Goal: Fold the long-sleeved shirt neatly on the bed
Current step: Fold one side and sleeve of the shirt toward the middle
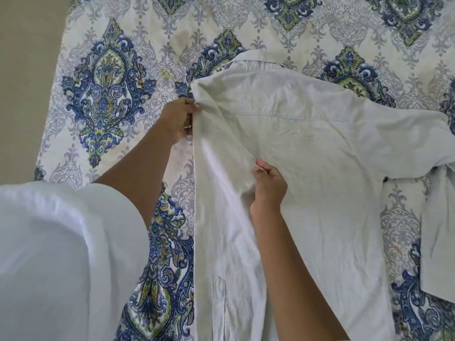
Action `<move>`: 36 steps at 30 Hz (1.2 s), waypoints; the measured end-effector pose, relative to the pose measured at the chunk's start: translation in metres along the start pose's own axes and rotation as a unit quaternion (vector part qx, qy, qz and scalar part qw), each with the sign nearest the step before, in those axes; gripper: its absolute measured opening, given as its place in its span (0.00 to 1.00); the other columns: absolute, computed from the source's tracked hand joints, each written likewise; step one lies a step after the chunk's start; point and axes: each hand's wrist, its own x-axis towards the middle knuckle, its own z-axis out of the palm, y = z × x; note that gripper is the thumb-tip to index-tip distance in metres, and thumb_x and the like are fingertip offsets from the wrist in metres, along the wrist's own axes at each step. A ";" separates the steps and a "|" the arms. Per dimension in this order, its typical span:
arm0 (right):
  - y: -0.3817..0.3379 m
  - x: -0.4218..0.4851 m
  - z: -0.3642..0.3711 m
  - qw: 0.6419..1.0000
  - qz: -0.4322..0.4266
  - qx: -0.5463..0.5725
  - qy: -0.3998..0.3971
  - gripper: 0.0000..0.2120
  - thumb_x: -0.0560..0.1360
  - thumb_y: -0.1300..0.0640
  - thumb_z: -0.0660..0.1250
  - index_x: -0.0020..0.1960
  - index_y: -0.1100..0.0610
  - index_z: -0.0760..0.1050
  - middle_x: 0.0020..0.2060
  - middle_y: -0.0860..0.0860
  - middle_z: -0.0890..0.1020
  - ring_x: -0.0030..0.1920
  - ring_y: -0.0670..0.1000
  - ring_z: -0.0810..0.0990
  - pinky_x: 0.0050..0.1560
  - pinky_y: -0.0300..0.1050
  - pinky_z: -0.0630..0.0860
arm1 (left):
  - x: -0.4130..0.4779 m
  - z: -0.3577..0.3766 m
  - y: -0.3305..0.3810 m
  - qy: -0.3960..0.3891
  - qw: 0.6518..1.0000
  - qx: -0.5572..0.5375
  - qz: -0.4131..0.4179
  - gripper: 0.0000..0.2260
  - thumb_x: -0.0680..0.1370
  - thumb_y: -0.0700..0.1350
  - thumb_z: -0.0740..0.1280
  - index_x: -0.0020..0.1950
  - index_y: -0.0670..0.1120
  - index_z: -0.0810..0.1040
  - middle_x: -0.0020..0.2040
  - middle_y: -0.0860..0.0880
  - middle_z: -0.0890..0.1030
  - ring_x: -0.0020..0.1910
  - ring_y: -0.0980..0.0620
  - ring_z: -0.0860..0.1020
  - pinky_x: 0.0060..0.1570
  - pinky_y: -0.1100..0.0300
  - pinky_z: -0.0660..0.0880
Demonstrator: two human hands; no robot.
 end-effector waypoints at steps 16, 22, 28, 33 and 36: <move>0.017 0.011 -0.004 0.780 -0.424 -0.448 0.107 0.10 0.73 0.59 0.65 0.53 0.60 0.75 0.51 0.56 0.79 0.53 0.57 0.75 0.50 0.53 0.74 | 0.011 0.022 0.023 0.055 0.993 0.092 0.039 0.20 0.74 0.59 0.67 0.49 0.41 0.77 0.41 0.47 0.77 0.32 0.53 0.73 0.28 0.65 0.70; 0.019 -0.001 0.015 0.627 -0.578 -0.518 -0.071 0.13 0.75 0.57 0.58 0.55 0.59 0.77 0.58 0.55 0.79 0.64 0.55 0.73 0.63 0.57 0.70 | 0.020 0.022 0.020 0.085 0.979 0.151 0.109 0.09 0.70 0.40 0.72 0.33 0.45 0.73 0.38 0.46 0.76 0.39 0.49 0.75 0.45 0.53 0.75; 0.036 0.027 0.011 0.568 -0.488 -0.651 -0.123 0.23 0.79 0.48 0.49 0.70 0.53 0.67 0.73 0.53 0.65 0.75 0.55 0.60 0.72 0.57 0.52 | 0.033 0.019 0.017 0.135 0.955 0.223 0.138 0.12 0.76 0.42 0.65 0.33 0.47 0.70 0.34 0.47 0.74 0.39 0.48 0.73 0.39 0.56 0.73; 0.035 0.033 0.011 0.541 -0.482 -0.678 -0.121 0.24 0.79 0.46 0.47 0.72 0.51 0.63 0.74 0.53 0.63 0.75 0.54 0.60 0.72 0.59 0.51 | -0.036 0.039 -0.037 0.254 0.878 0.319 0.251 0.17 0.79 0.47 0.58 0.65 0.41 0.69 0.64 0.44 0.72 0.62 0.46 0.69 0.61 0.53 0.68; 0.031 0.041 0.013 0.513 -0.459 -0.711 -0.142 0.26 0.79 0.46 0.41 0.76 0.49 0.51 0.77 0.51 0.51 0.77 0.53 0.49 0.73 0.58 0.39 | -0.091 0.048 -0.107 0.152 0.846 0.445 0.251 0.26 0.81 0.52 0.48 0.77 0.43 0.50 0.78 0.45 0.51 0.77 0.48 0.50 0.75 0.53 0.46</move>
